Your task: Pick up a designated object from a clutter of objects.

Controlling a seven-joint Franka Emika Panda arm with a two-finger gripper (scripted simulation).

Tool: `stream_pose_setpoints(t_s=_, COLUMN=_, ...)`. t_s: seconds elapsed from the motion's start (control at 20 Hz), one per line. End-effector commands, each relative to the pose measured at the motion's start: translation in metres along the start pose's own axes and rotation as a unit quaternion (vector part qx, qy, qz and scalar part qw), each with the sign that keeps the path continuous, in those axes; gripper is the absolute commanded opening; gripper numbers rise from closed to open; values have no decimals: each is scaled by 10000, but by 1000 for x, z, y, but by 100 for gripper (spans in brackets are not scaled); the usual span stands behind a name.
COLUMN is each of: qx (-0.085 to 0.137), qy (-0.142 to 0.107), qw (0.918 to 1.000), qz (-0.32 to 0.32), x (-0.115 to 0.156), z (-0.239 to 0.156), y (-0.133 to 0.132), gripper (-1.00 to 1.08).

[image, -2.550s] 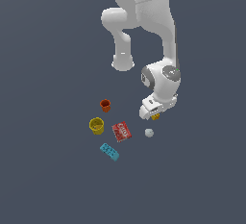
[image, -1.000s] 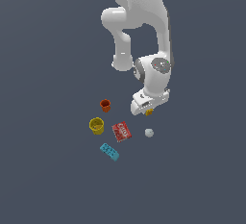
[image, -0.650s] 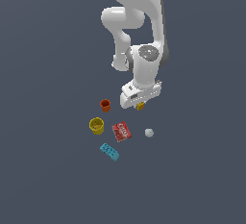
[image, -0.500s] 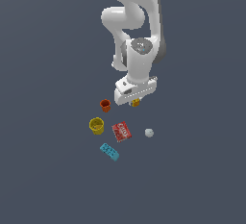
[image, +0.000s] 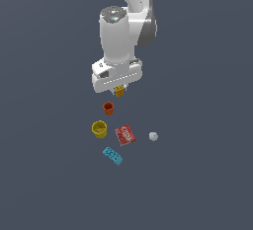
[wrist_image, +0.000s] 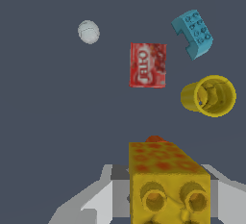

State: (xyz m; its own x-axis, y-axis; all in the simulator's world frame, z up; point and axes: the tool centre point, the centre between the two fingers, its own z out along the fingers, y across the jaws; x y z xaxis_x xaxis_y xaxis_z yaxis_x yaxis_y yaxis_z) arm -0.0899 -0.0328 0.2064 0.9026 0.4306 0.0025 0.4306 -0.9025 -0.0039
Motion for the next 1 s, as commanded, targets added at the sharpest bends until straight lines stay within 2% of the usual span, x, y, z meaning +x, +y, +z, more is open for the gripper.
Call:
stream_pose_setpoints(t_s=0.0, qx=7, qy=3, qw=10000, qz=-3, x=-14, z=-21, y=19, gripper=-100)
stream_pose_setpoints(t_s=0.6, qx=-4, qy=-5, qw=10000, qz=5, x=-71, z=-118, y=113, gripper=-100)
stream_pose_setpoints(t_s=0.95, qx=-16, qy=-12, qw=10000, qz=5, x=-91, z=-156, y=151, gripper=-100)
